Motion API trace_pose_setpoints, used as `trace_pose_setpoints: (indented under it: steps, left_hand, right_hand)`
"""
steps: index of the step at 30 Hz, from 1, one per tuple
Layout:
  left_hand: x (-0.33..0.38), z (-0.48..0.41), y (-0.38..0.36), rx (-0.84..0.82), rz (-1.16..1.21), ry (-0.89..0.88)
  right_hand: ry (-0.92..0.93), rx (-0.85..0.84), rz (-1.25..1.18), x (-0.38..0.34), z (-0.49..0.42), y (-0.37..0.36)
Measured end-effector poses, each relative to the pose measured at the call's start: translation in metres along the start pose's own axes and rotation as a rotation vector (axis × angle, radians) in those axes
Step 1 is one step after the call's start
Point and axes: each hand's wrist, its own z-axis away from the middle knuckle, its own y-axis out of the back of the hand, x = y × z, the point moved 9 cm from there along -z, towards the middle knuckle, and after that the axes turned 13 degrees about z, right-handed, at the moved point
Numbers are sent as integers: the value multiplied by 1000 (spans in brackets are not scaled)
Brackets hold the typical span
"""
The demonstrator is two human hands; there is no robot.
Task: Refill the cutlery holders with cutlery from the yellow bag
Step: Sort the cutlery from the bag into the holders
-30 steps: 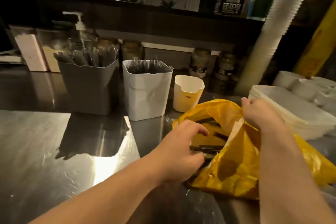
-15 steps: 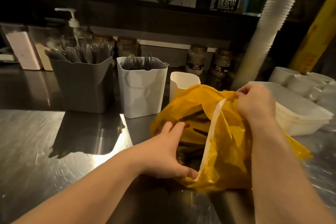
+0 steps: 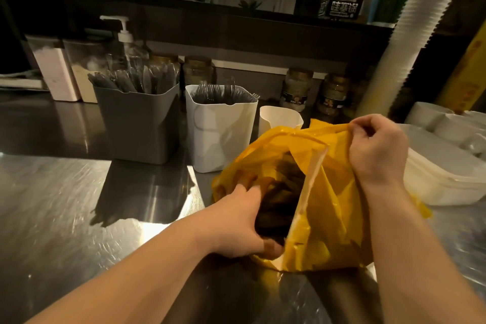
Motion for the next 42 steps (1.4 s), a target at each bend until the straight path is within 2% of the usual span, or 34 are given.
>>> trace_pose_setpoints:
  steps: [2, 4, 7, 8, 10, 11, 14, 16, 19, 25, 34, 42]
  left_hand:
    - [4, 1, 2, 24, 6, -39]
    - [7, 2, 2, 46, 9, -60]
    - [6, 1, 5, 100, -4, -69]
    - [7, 1, 9, 133, -2, -73]
    - [6, 1, 17, 194, -8, -80]
    - [5, 1, 19, 207, -8, -85]
    - [9, 3, 19, 169, -7, -145]
    - [13, 3, 14, 116, 1, -178]
    - [17, -2, 7, 58, -50, -139]
    - [38, -20, 9, 23, -286, -122]
    - [46, -32, 3, -122, -328, -35]
    - [50, -38, 4, -111, -312, 17]
  right_hand:
    - [-71, -118, 59, 8, 1, -16]
    - [-65, -160, 69, 3, 4, -19]
    - [157, -124, -162, -36, 12, 3]
    - [244, -163, -271, -52, 18, 9]
    - [373, -395, -338, -79, 35, 3]
    - [420, -554, -219, -85, 44, -11]
    - [476, -935, 390, -64, 67, -49]
    - [386, -1131, 458, -45, 77, -53]
    - [374, -1274, 451, -36, 87, -49]
    - [446, -1334, 522, -41, 101, -50]
    - [461, -1297, 517, -37, 98, -58]
    - [493, -1305, 532, -37, 99, -60]
